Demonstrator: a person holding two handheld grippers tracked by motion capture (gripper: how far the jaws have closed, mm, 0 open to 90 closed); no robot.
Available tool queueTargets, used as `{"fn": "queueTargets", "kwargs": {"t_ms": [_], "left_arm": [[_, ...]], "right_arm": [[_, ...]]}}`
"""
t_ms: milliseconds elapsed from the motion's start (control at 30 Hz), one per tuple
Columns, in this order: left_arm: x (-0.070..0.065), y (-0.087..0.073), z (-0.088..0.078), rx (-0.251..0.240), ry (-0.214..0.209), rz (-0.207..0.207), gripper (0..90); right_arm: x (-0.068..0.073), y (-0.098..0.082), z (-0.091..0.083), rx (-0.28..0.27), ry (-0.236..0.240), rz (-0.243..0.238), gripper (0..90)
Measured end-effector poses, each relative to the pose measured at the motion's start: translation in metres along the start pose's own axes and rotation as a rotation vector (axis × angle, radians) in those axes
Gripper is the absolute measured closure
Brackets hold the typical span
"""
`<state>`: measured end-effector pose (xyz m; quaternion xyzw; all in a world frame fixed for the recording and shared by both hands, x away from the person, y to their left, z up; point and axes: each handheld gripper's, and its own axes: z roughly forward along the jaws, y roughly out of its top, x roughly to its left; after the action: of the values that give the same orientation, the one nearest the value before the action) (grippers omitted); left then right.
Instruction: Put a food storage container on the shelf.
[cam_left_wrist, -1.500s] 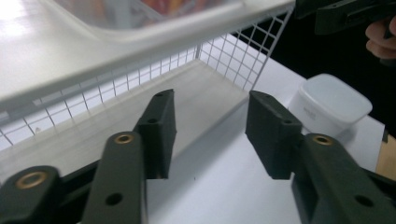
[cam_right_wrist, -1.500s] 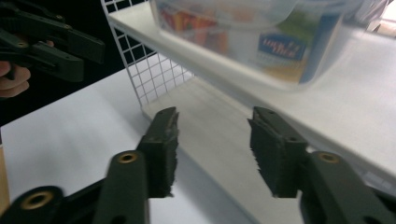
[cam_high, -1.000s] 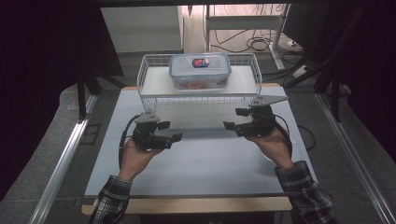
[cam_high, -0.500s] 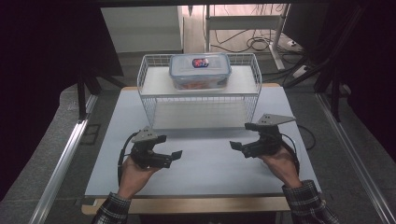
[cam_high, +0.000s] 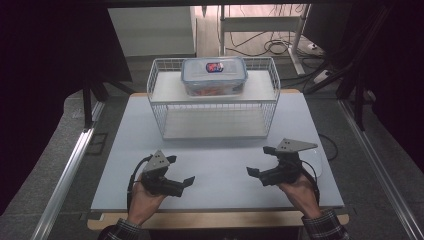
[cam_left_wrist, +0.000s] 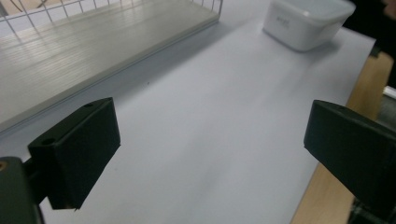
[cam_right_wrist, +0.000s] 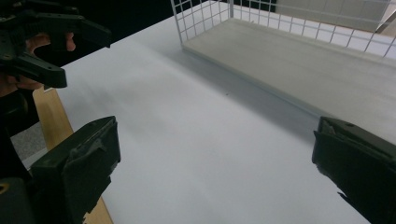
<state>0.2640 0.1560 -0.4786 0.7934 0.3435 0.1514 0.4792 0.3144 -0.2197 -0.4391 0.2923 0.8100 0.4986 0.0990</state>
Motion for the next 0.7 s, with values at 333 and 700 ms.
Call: {"fn": "queueTargets", "kwargs": {"t_ms": [333, 700], "left_arm": [[-0.018, -0.021, 0.007, 0.029, -0.016, 0.049, 2.1], [-0.029, -0.027, 0.013, 0.067, -0.01, 0.114, 1.6]], "right_arm": [[0.016, -0.02, 0.009, 0.044, -0.012, -0.076, 2.3], [0.019, -0.039, 0.02, 0.121, -0.05, -0.107, 0.8]]}}
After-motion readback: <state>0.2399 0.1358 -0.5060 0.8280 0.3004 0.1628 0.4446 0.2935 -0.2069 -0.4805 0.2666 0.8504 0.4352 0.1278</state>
